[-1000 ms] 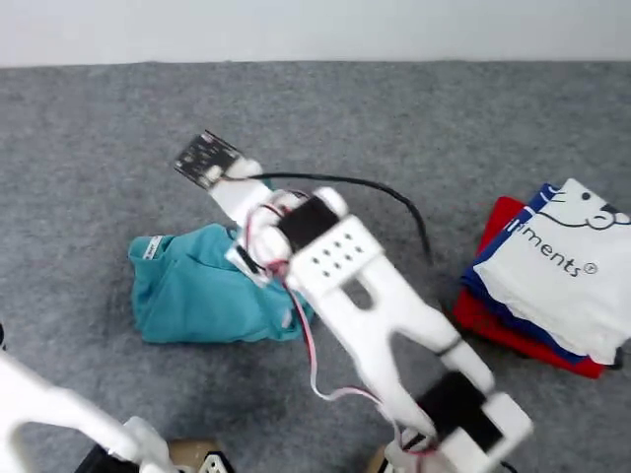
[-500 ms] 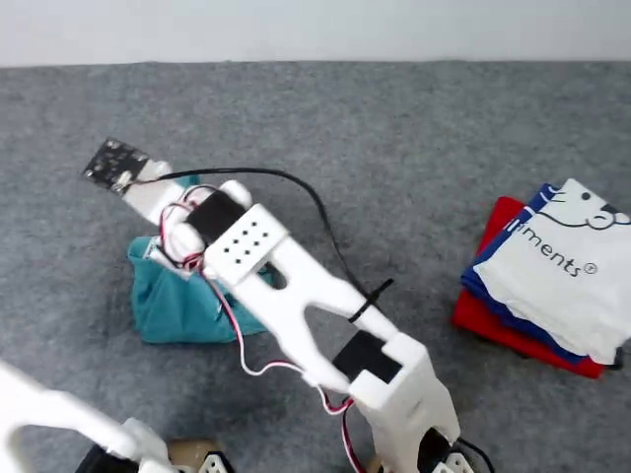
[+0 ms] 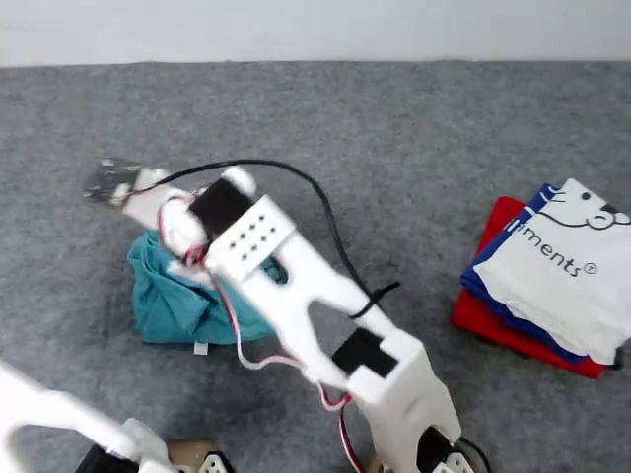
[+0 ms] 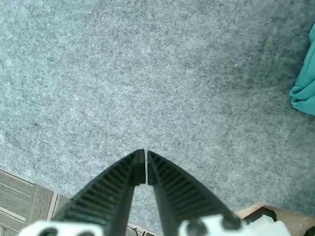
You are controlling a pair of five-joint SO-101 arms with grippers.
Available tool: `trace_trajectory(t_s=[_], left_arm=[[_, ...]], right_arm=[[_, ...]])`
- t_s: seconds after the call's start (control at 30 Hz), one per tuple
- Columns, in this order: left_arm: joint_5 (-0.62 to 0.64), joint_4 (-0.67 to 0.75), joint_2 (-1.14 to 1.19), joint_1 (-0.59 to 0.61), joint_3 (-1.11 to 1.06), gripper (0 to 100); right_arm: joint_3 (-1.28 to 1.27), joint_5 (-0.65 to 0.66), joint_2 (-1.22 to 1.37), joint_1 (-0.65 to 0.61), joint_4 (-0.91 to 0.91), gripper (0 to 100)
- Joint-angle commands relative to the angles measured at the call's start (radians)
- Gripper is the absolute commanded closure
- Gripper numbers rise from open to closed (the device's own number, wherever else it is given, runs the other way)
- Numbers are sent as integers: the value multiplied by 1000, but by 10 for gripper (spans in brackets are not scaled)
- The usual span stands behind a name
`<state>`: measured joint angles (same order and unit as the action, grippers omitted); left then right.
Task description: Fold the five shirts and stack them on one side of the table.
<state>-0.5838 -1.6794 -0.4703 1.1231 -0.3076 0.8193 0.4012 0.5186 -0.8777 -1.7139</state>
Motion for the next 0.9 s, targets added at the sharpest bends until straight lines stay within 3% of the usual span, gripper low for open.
trace_trajectory(t_s=[0.0, 0.23, 0.53, 0.87], left_arm=[[8, 20, -34, 8, 8, 980], [8, 20, -35, 87, 13, 980], [5, 32, -34, 192, 45, 980], [3, 34, -29, 229, 85, 979]], right_arm=[[54, 46, 36, 94, -76, 976], [58, 49, 186, 113, -41, 990], [60, 51, 275, -186, 127, 990], [310, 29, 282, -38, -82, 990]])
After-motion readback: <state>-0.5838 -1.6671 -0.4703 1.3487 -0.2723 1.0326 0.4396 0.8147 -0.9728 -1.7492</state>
